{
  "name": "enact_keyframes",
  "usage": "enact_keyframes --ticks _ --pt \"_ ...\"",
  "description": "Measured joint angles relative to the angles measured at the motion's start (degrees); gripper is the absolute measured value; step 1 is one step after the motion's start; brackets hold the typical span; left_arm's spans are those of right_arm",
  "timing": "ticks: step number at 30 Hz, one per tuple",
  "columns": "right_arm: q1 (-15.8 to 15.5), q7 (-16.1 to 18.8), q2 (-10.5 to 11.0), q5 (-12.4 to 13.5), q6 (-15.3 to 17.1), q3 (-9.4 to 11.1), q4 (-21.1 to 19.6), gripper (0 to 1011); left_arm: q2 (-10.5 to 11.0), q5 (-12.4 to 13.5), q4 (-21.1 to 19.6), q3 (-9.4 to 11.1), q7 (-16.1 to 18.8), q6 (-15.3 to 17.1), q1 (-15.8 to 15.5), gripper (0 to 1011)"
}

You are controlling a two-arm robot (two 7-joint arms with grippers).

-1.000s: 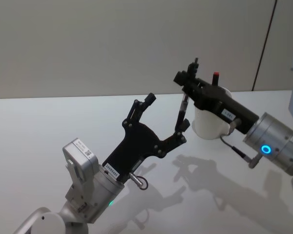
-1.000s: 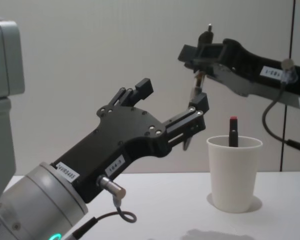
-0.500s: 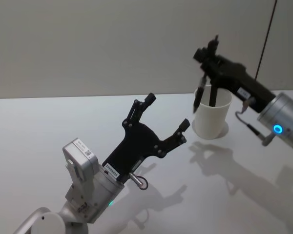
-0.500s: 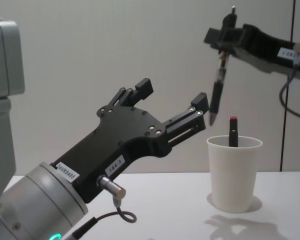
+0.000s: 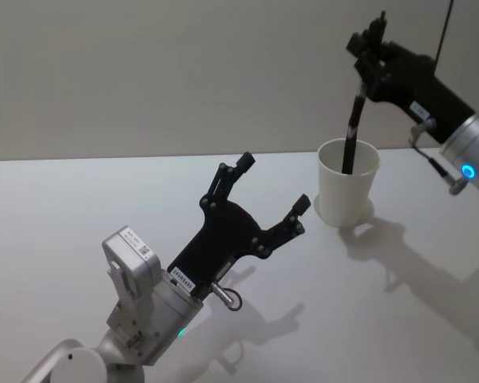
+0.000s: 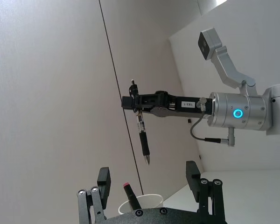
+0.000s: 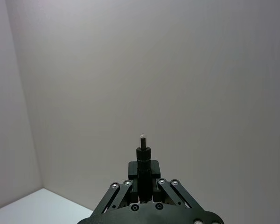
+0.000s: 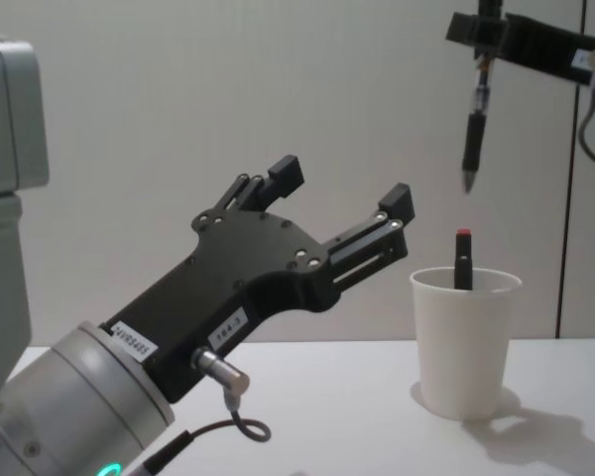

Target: Place the pen into the pen holder.

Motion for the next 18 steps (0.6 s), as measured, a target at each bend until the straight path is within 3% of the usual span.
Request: enact_keyframes --ticks 18 --pt "2.2 -4.0 0.7 -12.0 -2.8 0.6 2.1 148 0.0 0.0 0.0 0.0 0.0 0.0 0.0 1001"
